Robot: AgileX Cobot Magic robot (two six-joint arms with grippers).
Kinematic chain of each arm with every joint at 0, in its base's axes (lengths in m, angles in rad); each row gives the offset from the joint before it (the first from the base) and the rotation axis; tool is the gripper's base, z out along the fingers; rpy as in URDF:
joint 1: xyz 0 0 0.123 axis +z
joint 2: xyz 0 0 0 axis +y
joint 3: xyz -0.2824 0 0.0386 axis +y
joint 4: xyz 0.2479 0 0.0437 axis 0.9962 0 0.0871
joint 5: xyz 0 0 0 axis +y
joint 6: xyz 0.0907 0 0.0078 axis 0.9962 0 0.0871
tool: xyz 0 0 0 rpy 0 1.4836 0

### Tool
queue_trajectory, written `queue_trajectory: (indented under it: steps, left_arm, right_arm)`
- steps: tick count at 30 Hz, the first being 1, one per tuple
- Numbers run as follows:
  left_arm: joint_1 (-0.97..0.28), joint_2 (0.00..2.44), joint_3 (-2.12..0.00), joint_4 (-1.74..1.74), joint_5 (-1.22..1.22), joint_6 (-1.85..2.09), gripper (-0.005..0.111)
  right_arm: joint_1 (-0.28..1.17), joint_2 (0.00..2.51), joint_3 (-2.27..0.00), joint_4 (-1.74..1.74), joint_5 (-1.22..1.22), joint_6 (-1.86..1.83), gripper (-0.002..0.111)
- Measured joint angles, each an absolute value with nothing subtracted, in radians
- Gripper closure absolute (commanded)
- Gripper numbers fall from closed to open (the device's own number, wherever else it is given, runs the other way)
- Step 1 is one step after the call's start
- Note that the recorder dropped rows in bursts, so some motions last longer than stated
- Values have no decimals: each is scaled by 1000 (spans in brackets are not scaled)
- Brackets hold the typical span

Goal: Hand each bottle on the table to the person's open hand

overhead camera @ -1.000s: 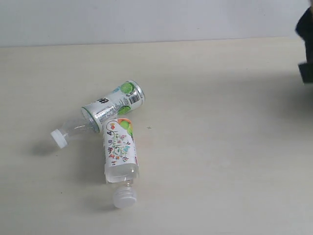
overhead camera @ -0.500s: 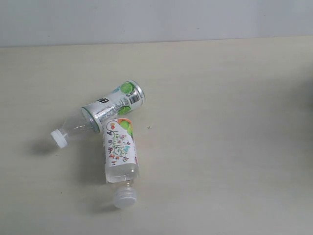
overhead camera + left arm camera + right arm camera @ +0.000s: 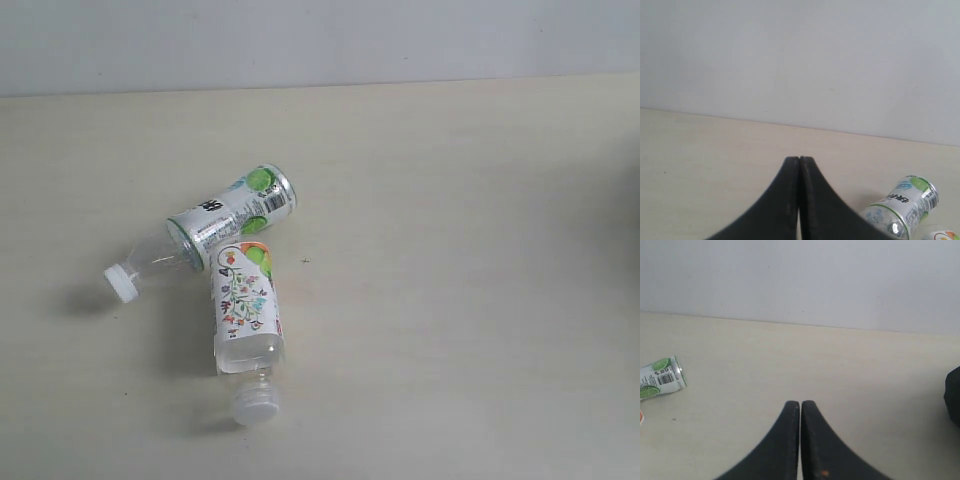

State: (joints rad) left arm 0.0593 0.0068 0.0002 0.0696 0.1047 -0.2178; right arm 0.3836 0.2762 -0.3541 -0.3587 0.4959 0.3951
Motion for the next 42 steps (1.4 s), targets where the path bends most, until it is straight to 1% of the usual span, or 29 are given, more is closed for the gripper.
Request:
queue_trajectory:
  steps: [14, 42]
  left_arm:
    - [59, 7, 0, 70, 105, -218, 107]
    - [59, 7, 0, 70, 105, -218, 107]
  right_arm:
    - [384, 270, -309, -368, 456, 399, 107]
    - [384, 270, -308, -392, 454, 403, 107]
